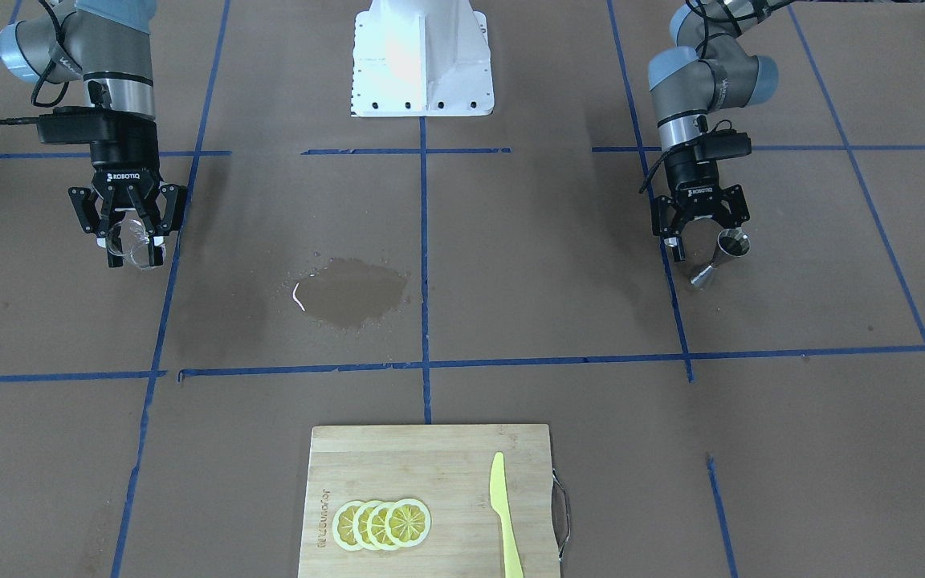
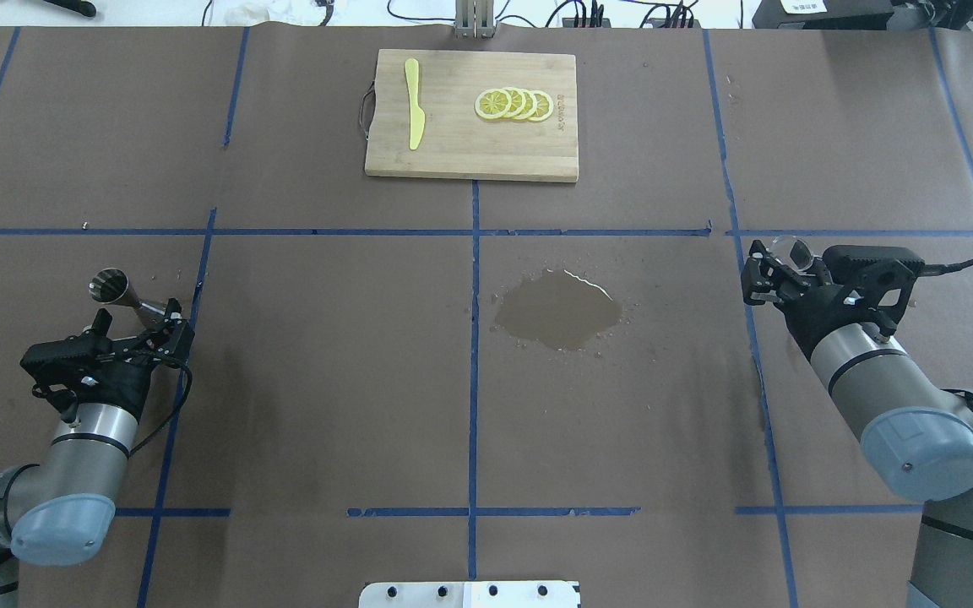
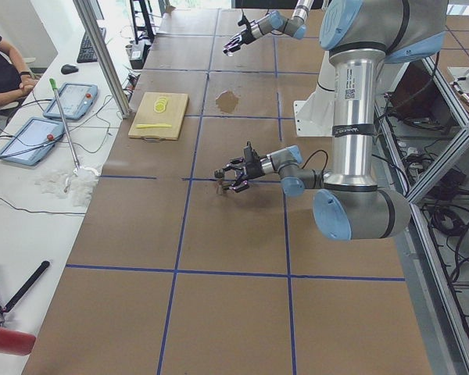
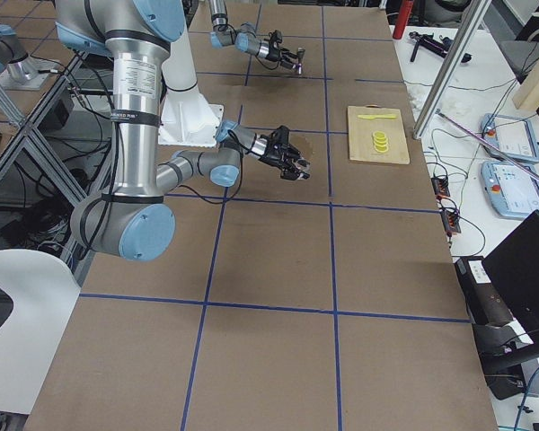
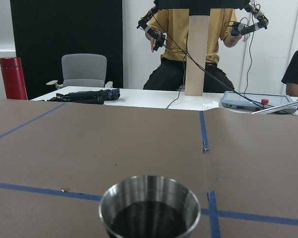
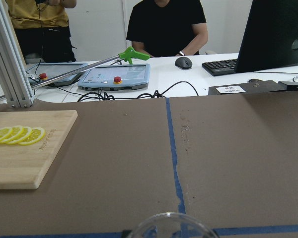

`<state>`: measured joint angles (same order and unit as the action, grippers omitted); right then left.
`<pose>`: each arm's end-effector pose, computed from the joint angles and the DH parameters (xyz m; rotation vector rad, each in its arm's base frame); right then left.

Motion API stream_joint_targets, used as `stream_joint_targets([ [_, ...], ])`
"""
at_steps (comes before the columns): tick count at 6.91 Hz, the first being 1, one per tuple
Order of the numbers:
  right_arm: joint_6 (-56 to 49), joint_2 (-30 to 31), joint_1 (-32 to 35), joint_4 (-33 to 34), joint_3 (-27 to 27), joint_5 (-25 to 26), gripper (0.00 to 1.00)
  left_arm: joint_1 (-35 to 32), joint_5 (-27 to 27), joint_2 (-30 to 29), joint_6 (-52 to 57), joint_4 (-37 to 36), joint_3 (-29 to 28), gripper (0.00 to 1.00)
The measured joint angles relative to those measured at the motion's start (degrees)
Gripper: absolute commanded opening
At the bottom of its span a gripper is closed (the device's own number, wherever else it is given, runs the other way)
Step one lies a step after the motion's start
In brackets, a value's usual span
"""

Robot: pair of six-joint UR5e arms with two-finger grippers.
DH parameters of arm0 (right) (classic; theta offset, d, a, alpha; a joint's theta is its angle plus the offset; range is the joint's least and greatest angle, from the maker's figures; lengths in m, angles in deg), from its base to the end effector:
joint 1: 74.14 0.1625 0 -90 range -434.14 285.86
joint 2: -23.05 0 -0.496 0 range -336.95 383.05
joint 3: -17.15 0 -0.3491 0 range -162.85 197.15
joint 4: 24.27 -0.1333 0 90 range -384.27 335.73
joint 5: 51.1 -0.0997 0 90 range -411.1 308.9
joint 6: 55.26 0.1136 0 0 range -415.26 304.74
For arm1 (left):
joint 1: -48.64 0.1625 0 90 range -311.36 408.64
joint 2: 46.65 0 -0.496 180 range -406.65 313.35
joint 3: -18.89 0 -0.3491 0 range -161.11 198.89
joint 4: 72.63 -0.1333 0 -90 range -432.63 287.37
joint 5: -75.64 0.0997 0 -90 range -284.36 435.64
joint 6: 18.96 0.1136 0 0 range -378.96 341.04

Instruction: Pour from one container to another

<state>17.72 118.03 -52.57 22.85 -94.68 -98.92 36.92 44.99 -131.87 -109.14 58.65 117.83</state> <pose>-0.3080 -0.3471 0.5118 0.9606 -0.7191 0.4527 0.3624 -0.3111 0.6010 1.0558 0.6229 -0.5911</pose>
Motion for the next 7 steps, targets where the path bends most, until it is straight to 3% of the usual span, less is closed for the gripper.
stream_joint_targets([
  [2,2.1,-0.1,-1.1,-0.4,1.5,1.8,0.00,2.7,-0.9,5.5,0.0,0.0,5.6,1.00],
  [5,3.8,-0.1,-3.4,-10.1,9.5,6.3,0.00,5.6,-3.6,8.9,0.0,0.1,11.1,1.00],
  [7,3.9,-0.1,-5.4,-13.1,12.9,9.7,0.00,6.8,-6.6,12.0,0.1,0.2,16.3,1.00],
])
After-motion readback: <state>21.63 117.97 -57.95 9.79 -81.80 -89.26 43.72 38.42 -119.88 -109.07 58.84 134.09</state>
